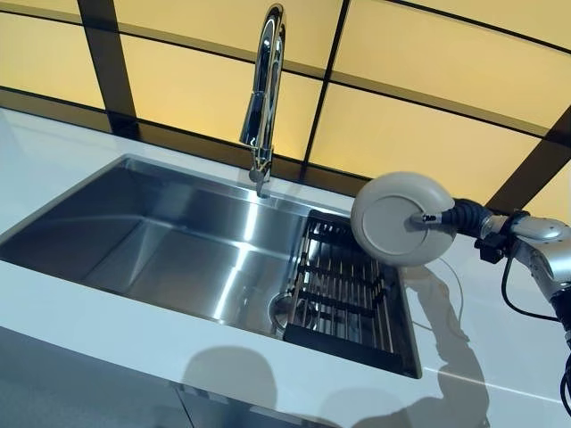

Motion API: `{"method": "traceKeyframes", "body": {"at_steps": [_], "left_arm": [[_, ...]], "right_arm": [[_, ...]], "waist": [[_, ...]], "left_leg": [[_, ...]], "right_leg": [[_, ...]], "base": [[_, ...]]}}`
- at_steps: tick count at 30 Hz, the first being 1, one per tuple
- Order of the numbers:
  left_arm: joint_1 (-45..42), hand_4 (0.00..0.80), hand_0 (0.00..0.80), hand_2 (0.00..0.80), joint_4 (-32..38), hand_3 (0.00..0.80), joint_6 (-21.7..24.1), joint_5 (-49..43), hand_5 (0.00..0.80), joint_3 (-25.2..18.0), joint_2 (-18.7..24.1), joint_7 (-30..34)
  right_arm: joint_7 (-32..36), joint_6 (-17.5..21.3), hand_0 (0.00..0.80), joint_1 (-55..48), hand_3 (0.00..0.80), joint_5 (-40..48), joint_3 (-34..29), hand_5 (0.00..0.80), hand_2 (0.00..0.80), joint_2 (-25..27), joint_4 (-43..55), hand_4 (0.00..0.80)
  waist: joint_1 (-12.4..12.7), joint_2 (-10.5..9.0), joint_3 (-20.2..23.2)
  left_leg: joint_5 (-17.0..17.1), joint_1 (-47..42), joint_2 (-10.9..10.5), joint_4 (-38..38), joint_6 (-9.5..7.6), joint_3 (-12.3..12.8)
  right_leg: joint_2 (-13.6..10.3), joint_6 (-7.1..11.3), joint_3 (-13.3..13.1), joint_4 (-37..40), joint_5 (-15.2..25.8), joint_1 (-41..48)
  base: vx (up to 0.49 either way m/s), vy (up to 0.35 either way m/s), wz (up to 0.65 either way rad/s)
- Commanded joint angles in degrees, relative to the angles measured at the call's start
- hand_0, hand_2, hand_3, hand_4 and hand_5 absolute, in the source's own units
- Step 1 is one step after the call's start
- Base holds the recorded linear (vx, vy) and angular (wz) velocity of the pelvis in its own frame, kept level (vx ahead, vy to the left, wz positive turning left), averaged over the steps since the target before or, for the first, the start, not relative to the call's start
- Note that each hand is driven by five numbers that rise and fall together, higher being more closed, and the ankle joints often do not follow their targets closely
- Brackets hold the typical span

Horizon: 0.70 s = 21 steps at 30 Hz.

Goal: Take plates into dishwasher

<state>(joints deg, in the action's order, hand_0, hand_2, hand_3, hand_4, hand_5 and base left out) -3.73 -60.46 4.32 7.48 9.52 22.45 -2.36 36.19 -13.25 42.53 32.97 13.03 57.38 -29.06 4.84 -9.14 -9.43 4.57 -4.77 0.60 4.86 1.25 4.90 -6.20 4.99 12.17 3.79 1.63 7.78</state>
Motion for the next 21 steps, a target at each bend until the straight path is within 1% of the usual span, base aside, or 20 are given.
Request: {"method": "traceKeyframes", "body": {"at_steps": [1,2,4,5,9,14,17,21], "left_arm": [[2.2,0.000,0.000,0.000,-2.4,0.000,1.8,-0.7,0.000,1.3,-0.1,-0.1],[2.3,0.000,0.000,0.000,-2.4,0.000,1.9,-0.7,0.000,1.4,0.0,0.0],[2.2,0.000,0.000,0.000,-2.3,0.000,2.0,-0.7,0.000,1.5,-0.1,-0.1],[2.2,0.000,0.000,0.000,-2.3,0.000,2.2,-0.6,0.000,1.5,-0.2,-0.1],[1.9,0.000,0.000,0.000,-2.6,0.000,2.7,-0.8,0.000,1.7,-0.2,-0.1],[1.9,0.000,0.000,0.000,-3.1,0.000,3.2,-0.9,0.000,1.6,0.0,-0.2],[1.9,0.000,0.000,0.000,-3.5,0.000,3.1,-1.5,0.000,1.5,0.2,0.1],[1.7,0.000,0.000,0.000,-3.9,0.000,2.9,-2.6,0.000,1.5,0.7,0.2]], "right_arm": [[-5.3,5.3,0.800,5.2,0.800,5.2,-2.7,0.800,0.800,3.8,2.6,0.800],[-7.0,5.8,0.800,5.1,0.800,5.8,-3.7,0.800,0.800,3.9,2.8,0.800],[-8.2,6.1,0.800,4.9,0.800,6.4,-4.4,0.800,0.800,4.0,3.0,0.800],[-9.8,7.0,0.800,4.3,0.800,6.9,-5.2,0.800,0.800,4.5,3.1,0.800],[-12.6,7.4,0.800,3.4,0.800,8.1,-7.0,0.800,0.800,5.8,3.2,0.800],[-14.0,7.9,0.800,1.1,0.800,9.1,-9.4,0.800,0.800,8.2,3.3,0.800],[-13.9,8.1,0.800,-1.1,0.800,9.7,-11.6,0.800,0.800,10.0,3.5,0.800],[-13.9,8.1,0.800,-4.0,0.800,11.5,-14.4,0.800,0.800,11.9,4.0,0.800]], "waist": [[0.6,0.05,1.7],[0.4,0.14,1.6],[0.3,0.15,1.6],[0.0,0.22,1.7],[-0.7,0.18,1.9],[-2.0,-0.06,2.1],[-3.3,-0.11,2.3],[-4.9,-0.41,2.4]], "left_leg": [[-6.6,-1.4,-1.2,-3.0,-1.46,1.2],[-6.9,-1.4,-1.2,-3.4,-1.59,1.3],[-7.2,-1.4,-1.2,-3.7,-1.71,1.5],[-7.4,-1.4,-1.2,-3.9,-1.84,1.6],[-7.9,-1.2,-1.2,-4.5,-2.08,2.2],[-8.2,-1.0,-1.3,-4.8,-2.42,3.0],[-8.4,-1.1,-1.5,-4.8,-2.61,3.7],[-8.5,-1.6,-1.3,-4.5,-2.38,4.8]], "right_leg": [[-2.2,4.41,-0.7,-5.2,3.0,-3.3],[-2.3,4.52,-1.0,-5.4,3.0,-3.4],[-2.4,4.59,-1.2,-5.5,3.1,-3.6],[-2.5,4.70,-1.4,-5.6,3.2,-3.7],[-2.7,4.98,-2.2,-6.0,3.5,-4.3],[-2.9,5.44,-3.5,-6.8,4.6,-5.5],[-3.1,6.04,-4.6,-8.0,5.9,-6.9],[-3.2,6.94,-5.4,-8.0,7.7,-8.4]], "base": [[0.012,0.034,-0.01],[0.000,0.000,0.00],[0.004,0.028,-0.15],[0.002,0.033,-0.21],[0.001,0.033,-0.12],[-0.013,0.049,-0.18],[0.003,0.060,-0.22],[0.035,0.034,-0.26]]}}
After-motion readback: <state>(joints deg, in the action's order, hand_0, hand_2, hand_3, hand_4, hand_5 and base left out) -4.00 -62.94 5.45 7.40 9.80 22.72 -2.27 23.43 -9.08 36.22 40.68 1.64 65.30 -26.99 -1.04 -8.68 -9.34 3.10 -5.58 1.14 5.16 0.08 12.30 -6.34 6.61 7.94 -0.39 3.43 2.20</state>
